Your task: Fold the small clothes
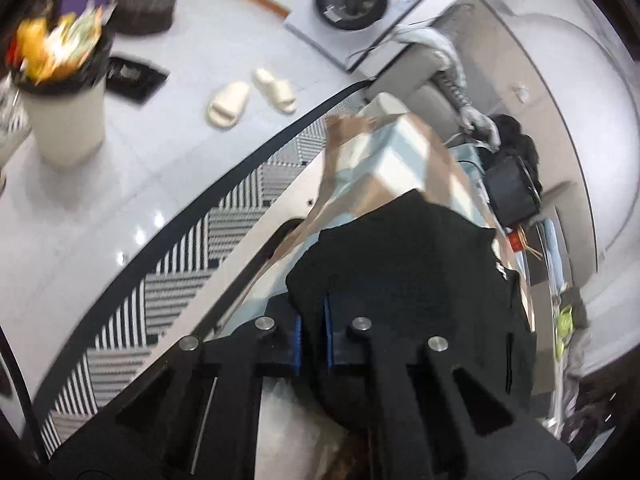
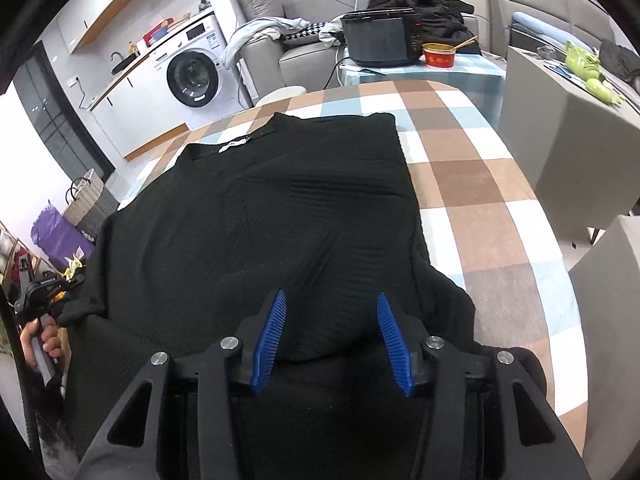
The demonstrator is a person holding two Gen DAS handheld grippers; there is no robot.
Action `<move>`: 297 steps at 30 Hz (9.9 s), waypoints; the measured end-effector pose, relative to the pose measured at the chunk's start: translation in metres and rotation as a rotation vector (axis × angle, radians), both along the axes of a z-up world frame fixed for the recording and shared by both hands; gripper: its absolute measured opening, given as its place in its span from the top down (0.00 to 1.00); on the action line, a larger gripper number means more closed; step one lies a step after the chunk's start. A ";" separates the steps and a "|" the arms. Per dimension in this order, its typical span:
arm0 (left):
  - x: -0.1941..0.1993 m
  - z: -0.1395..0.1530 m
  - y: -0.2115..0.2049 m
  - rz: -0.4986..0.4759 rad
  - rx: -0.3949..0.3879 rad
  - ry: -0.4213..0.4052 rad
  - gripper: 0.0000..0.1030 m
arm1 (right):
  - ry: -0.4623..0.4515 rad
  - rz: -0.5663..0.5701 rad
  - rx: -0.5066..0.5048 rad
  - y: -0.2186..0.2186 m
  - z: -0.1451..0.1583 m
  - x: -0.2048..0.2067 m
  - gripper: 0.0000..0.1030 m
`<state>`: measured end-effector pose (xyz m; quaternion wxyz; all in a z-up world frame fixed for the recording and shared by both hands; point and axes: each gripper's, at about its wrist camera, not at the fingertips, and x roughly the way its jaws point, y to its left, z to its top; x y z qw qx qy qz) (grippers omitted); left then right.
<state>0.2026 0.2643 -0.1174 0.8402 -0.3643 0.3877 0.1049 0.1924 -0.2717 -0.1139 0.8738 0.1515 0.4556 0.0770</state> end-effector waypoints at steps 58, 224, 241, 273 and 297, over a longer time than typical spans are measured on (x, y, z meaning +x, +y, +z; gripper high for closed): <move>0.101 0.011 -0.151 -0.383 0.353 0.172 0.85 | 0.086 -0.052 -0.042 -0.026 -0.034 0.071 0.64; -0.194 0.024 -0.178 -0.468 0.414 0.045 0.39 | -0.268 0.015 0.242 -0.109 -0.011 -0.198 0.92; -0.200 0.018 -0.217 -0.607 0.465 -0.034 0.94 | -0.134 0.066 0.275 -0.103 -0.040 -0.186 0.53; -0.161 0.112 -0.158 -0.381 0.379 -0.332 0.95 | -0.529 -0.090 0.288 -0.115 0.031 -0.190 0.93; -0.042 0.017 -0.144 -0.299 0.345 -0.040 0.39 | -0.096 -0.134 0.142 -0.137 -0.047 -0.085 0.32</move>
